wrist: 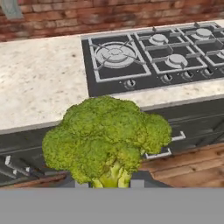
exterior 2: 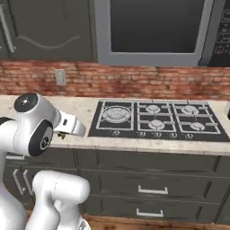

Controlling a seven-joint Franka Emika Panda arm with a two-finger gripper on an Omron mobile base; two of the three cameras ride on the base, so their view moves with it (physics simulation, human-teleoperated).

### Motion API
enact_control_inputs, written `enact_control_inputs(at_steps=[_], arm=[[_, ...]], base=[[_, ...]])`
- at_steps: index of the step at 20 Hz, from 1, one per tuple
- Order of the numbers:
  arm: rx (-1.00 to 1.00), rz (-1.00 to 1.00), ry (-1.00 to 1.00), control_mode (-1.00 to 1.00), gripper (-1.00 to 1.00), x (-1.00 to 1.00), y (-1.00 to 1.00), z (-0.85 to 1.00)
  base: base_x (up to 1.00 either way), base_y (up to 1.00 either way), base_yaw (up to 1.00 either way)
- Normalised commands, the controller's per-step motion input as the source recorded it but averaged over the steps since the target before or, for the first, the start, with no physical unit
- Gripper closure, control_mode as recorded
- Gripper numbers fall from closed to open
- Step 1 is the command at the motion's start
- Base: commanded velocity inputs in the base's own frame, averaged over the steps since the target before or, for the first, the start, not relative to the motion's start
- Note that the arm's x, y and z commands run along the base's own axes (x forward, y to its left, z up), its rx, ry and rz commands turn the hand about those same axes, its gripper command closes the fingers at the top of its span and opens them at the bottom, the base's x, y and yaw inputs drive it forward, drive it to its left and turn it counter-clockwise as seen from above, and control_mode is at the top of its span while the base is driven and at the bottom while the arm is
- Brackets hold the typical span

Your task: Place the corn and broccoli inside the fridge drawer. Close the drawer after placing the vegetables.

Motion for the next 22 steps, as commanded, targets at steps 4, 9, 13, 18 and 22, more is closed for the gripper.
enact_control_inputs(at_steps=[4,9,13,18,22], arm=[[0.00,0.00,0.00,1.00,1.00,0.00,0.00,0.00],[0.00,0.00,0.00,1.00,1.00,0.00,0.00,0.00],[0.00,0.00,0.00,1.00,1.00,0.00,0.00,0.00],[0.00,0.00,0.00,1.00,1.00,0.00,0.00,0.00],[0.00,0.00,0.00,1.00,1.00,0.00,0.00,0.00]], base=[[0.00,-1.00,-0.58],[0.07,-1.00,-0.59],[0.18,-1.00,-0.57],[0.33,-1.00,-0.48],[0.41,-1.00,-0.34]])
